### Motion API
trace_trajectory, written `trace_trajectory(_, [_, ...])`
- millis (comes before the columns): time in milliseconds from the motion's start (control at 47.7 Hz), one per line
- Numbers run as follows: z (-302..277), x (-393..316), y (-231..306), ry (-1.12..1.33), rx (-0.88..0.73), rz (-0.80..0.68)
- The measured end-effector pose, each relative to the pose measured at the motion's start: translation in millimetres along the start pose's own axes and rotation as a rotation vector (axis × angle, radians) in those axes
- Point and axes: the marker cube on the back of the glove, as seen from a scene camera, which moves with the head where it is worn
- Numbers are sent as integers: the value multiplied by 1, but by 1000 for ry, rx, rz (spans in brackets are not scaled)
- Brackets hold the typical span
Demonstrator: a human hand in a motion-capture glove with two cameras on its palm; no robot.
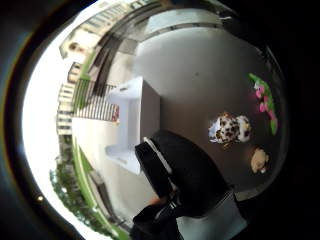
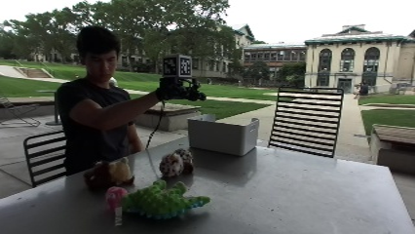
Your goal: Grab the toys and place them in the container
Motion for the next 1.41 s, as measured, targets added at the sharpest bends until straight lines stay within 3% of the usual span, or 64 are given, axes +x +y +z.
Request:
trace_trajectory(210, [47, 54, -9, -22, -8, 15])
trace_trajectory(818, [199, 48, 20, -73, -226, 35])
trace_trajectory(1406, [247, 50, 24, -35, -316, 76])
